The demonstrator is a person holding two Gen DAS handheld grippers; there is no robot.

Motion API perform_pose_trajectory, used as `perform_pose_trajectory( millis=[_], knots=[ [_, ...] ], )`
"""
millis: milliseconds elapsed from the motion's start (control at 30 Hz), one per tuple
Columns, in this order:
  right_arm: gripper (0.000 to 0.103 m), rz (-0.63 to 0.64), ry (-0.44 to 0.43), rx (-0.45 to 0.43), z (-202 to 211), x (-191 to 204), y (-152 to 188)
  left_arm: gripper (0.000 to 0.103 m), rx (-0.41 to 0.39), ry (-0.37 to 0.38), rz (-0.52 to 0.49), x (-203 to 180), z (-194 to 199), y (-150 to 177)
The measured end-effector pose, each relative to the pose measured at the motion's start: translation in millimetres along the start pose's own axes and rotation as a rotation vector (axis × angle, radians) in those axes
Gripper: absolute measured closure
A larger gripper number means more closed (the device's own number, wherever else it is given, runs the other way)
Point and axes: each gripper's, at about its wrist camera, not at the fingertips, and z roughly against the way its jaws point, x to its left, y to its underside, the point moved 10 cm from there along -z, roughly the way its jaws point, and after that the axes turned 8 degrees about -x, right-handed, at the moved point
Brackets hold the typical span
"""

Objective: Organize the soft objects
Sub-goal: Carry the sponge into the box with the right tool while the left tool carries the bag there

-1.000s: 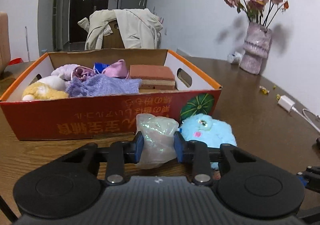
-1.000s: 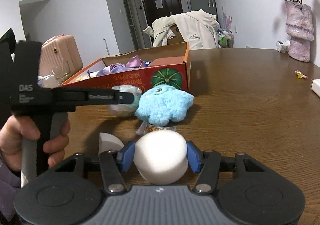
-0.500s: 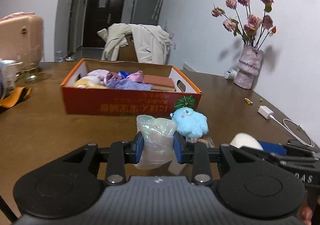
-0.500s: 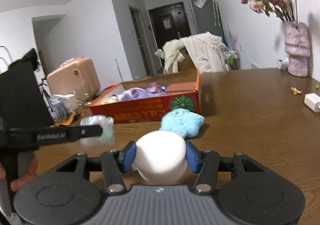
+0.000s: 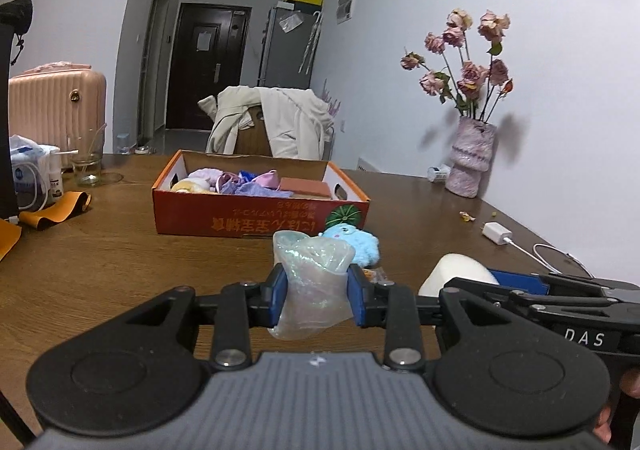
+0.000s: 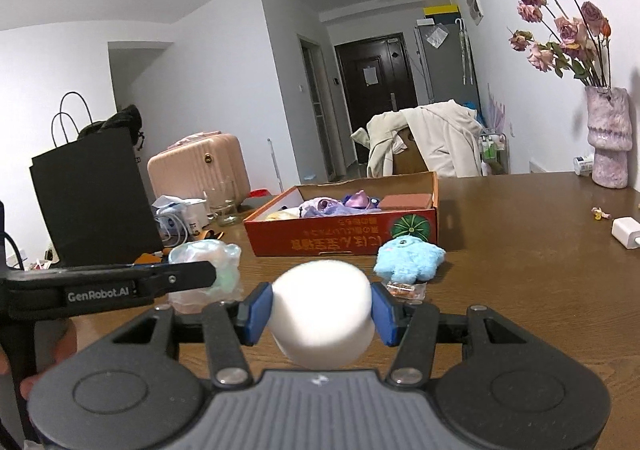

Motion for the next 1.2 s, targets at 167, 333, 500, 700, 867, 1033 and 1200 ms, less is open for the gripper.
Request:
perform_pose_trajectory(
  millis=[167, 333, 500, 700, 867, 1033, 1200],
  knots=[
    [0.051, -0.004, -0.003, -0.001, -7.2, -4.2, -4.8, 0.071, 0.012, 0.004, -0.001, 0.0, -12.2, -3.2],
    [0.051, 0.034, -0.004, 0.000, -36.4, -16.4, -27.1, 0.071, -0.017, 0.022, -0.051, -1.9, -50.0, -27.8],
    [0.051, 0.099, 0.020, 0.001, -97.9, -42.2, -66.6, 0.071, 0.013, 0.087, -0.055, 0.1, -125.6, -61.2],
    [0.051, 0.140, 0.054, 0.110, -212.1, -83.6, -84.5, 0.071, 0.142, 0.123, -0.017, 11.4, -252.4, -83.7],
    [0.051, 0.175, 0.050, 0.258, -303.1, -106.0, -69.5, 0.071, 0.281, 0.085, -0.010, 32.8, -346.0, -74.6],
    [0.050, 0.230, 0.061, 0.401, -366.0, -132.6, -48.5, 0.071, 0.388, 0.091, 0.009, 53.2, -400.3, -52.5],
    [0.046, 0.353, 0.088, 0.401, -392.2, -137.5, -44.1, 0.045, 0.389, 0.107, 0.003, 57.5, -418.4, -36.0]
  ],
)
